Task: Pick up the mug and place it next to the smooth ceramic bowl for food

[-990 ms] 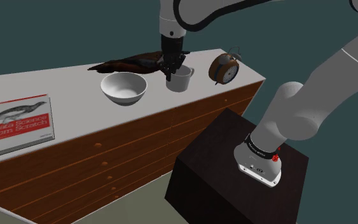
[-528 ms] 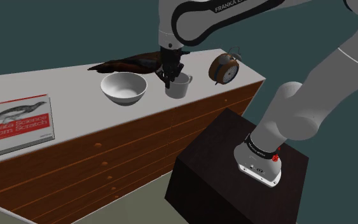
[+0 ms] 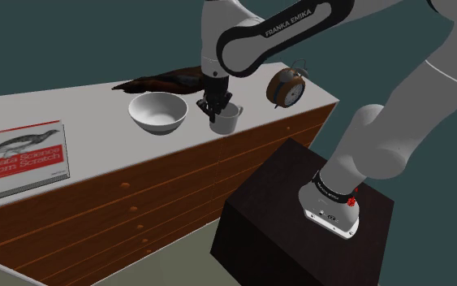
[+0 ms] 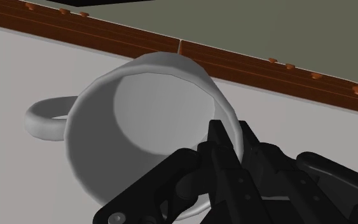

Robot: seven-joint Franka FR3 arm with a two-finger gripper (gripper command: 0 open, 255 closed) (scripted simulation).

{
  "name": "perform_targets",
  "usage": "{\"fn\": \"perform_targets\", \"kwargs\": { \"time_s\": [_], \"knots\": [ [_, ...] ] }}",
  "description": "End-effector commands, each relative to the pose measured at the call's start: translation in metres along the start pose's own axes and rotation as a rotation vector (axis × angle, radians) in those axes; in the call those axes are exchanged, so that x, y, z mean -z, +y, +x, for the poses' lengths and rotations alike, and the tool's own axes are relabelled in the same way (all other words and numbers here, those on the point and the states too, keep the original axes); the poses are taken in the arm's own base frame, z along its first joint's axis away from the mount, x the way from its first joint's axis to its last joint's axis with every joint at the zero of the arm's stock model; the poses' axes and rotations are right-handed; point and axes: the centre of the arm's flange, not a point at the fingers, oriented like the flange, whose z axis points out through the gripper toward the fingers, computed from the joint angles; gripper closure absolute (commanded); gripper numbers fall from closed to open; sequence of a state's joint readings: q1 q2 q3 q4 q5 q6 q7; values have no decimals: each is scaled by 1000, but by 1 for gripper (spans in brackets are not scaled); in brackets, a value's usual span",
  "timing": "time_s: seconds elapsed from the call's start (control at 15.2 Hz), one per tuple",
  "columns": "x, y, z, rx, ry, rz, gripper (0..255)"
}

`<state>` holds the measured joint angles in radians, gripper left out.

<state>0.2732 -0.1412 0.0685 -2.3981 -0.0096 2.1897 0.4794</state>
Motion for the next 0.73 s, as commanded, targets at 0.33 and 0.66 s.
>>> {"fn": "perform_targets", "kwargs": {
  "time_s": [0.33, 0.66],
  "knots": [
    [-5, 0, 0, 0, 1, 0, 255],
    [-5, 0, 0, 0, 1, 0, 0]
  ]
}}
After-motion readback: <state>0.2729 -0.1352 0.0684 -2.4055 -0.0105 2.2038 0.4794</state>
